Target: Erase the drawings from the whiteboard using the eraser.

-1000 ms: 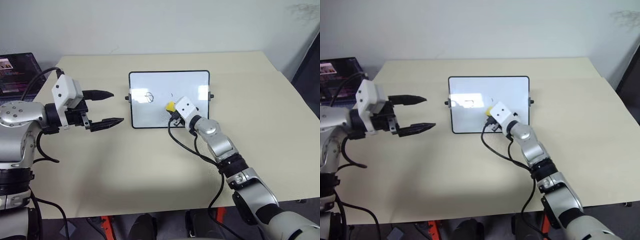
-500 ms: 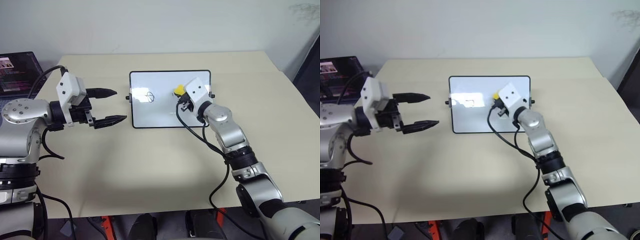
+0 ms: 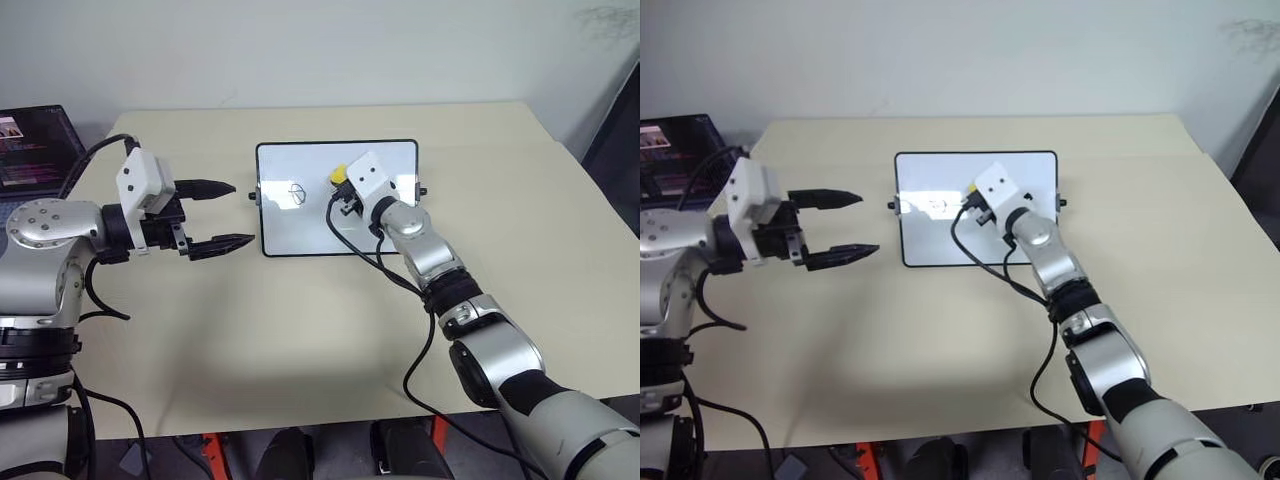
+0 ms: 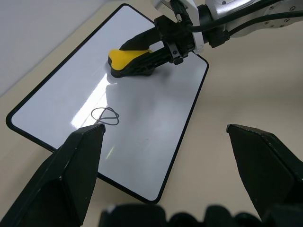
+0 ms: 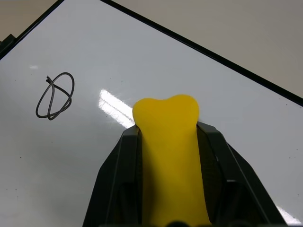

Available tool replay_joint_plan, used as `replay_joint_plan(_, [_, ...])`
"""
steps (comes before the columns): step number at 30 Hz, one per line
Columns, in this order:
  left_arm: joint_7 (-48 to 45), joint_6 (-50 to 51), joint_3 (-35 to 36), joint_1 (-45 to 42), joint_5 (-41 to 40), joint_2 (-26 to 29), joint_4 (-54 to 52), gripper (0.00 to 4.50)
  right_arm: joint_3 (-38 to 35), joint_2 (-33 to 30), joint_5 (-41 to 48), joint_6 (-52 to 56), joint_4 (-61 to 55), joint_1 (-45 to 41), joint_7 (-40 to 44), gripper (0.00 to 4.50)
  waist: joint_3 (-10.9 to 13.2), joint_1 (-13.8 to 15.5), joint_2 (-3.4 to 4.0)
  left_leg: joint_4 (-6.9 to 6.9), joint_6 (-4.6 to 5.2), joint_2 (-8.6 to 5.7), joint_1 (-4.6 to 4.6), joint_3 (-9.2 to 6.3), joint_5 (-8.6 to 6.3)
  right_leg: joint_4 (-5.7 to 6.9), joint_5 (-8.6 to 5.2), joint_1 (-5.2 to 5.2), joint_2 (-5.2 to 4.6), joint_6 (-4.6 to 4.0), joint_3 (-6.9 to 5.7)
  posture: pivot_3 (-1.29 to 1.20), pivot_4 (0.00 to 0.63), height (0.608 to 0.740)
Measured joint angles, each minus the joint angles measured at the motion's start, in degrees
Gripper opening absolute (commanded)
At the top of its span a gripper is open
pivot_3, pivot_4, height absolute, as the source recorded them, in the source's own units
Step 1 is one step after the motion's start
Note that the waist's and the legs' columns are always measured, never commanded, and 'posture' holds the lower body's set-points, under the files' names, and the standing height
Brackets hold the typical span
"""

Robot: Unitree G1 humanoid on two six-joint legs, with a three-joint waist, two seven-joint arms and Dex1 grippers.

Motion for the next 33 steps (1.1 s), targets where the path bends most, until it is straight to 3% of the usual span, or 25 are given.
replay_joint_plan(17, [0.9,0.8,1.4,0.6,-0.4,0.2,-2.2,4.5,0.4,-2.4,0.1,10.6,-19.4,13.3,4.8,1.24,0.0,0.5,-0.05,0.03,0.02,-0.03,0.08,-0.04,0.02,0.17,0.0,0.06,-0.02,0.0,-0.02,0.0,0.15,0.74])
replay_joint_plan(33, [0.5,-1.5,-1.0,-2.9,0.6,-1.7,2.3,4.5,-2.2,-4.9,4.3,20.5,-34.0,16.5,6.6,1.24,0.0,1.5,-0.03,0.0,0.04,-0.01,-0.05,-0.05,0.02,-0.02,0.0,-0.02,0.0,0.0,-0.03,0.0,0.15,0.74])
